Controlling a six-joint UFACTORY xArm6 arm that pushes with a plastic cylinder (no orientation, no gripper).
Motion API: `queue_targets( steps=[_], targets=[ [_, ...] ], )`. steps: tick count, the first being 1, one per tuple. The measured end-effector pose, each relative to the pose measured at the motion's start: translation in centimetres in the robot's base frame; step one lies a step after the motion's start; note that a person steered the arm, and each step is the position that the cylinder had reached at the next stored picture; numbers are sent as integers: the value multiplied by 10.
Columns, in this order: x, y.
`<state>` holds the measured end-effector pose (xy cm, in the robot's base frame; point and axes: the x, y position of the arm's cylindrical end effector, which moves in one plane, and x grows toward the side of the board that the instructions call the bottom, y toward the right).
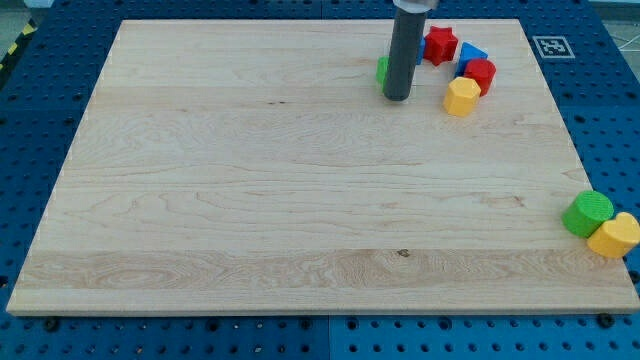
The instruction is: Move the green star closer to the blue cube
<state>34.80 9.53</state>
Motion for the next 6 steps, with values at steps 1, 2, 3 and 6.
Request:
queue_targets(
  steps=[1,2,3,6],
  targets=[
    [0,0],
    [-4,3],
    [-14,10],
    [-30,9]
  ],
)
